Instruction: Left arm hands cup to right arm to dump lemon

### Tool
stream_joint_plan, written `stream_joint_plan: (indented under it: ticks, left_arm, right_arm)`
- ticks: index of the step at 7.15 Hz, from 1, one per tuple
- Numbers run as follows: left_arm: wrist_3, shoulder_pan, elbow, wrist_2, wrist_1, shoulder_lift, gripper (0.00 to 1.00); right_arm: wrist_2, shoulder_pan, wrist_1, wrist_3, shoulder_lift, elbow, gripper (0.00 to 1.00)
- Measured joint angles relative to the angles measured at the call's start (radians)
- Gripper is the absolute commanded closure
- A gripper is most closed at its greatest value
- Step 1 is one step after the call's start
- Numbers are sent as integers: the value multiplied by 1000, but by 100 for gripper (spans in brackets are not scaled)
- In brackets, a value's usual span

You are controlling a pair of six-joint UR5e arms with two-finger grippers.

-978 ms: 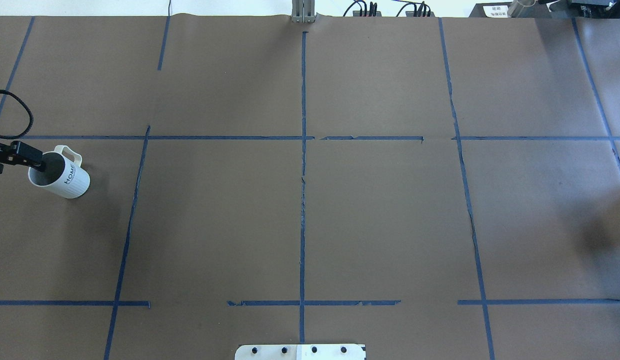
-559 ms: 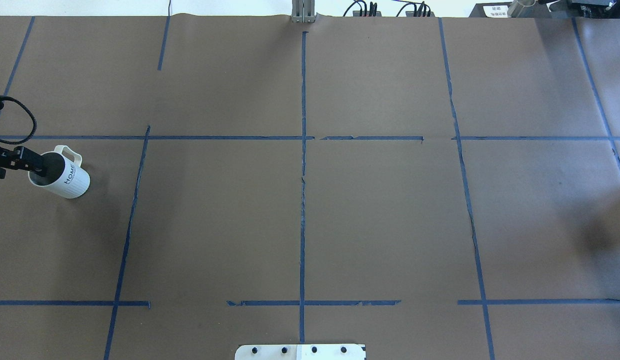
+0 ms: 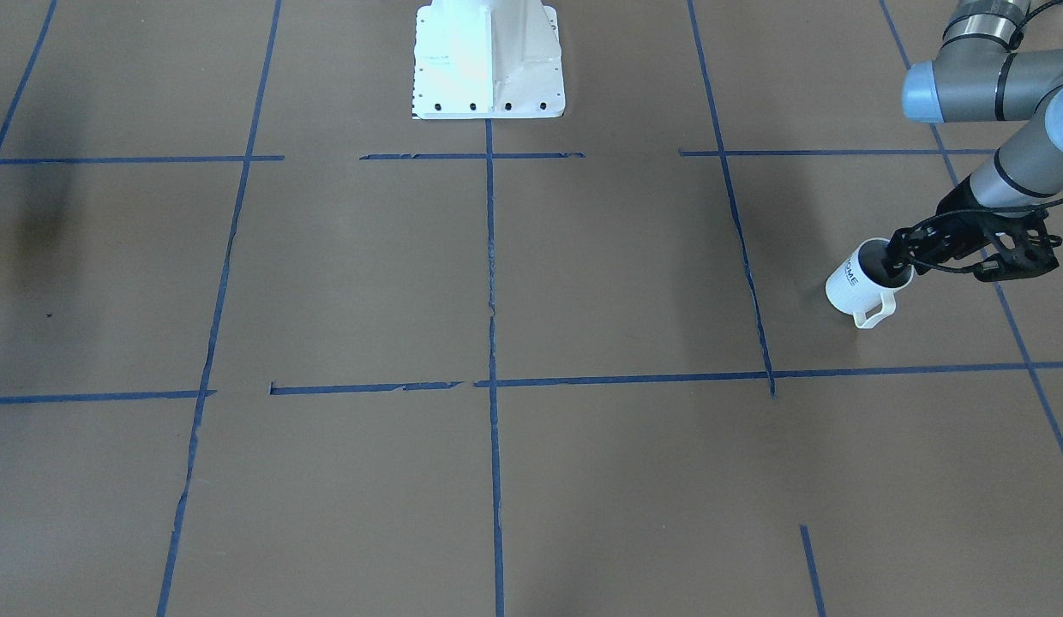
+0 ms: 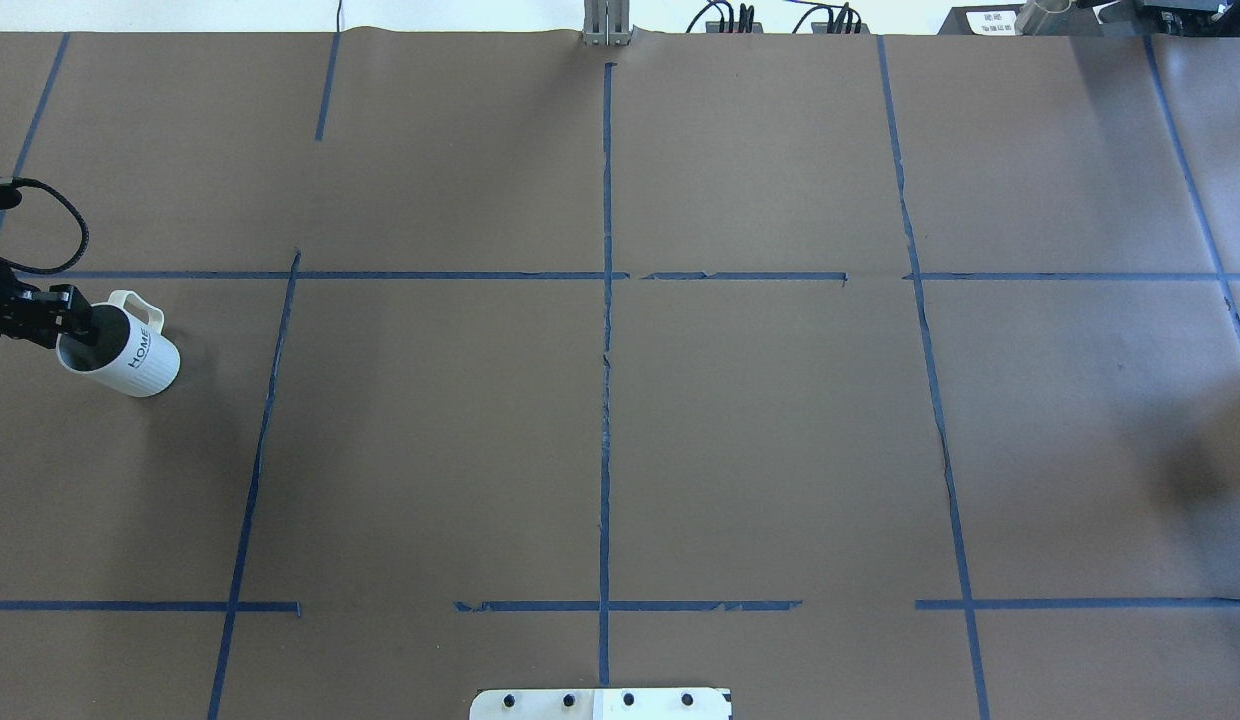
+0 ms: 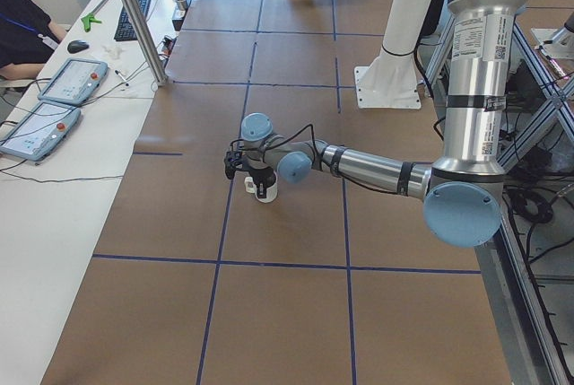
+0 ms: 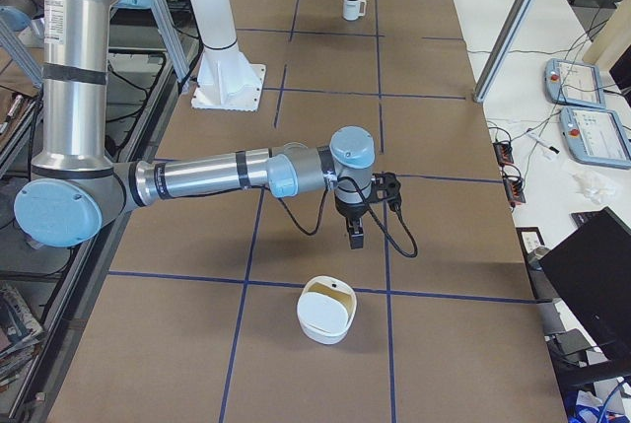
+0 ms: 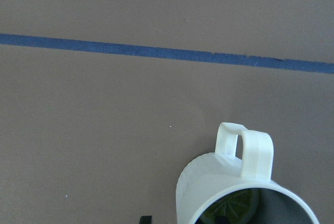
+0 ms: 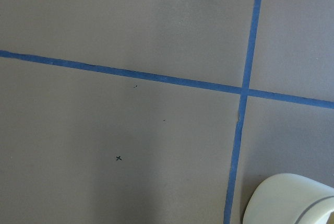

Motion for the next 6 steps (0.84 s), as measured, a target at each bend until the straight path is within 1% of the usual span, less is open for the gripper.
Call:
stream_joint_plan:
  ticks: [1,2,3,5,6]
  left_arm:
    - [-2,0,1,0,0,-1,84]
    - [-3,-1,0,0,0,-2,100]
    - [-4,-1,-5,-2,0,-2,100]
    - [-6,-11,-30,-64,9,-2,100]
    - [-6,-36,-60,-88,22,-4,100]
  right_arm:
    - [0,0,0,0,0,0,0]
    - [0,0,0,0,0,0,0]
    - [0,0,0,0,0,-1,0]
    - [0,-1,0,0,0,0,0]
    - [0,-1,0,0,0,0,0]
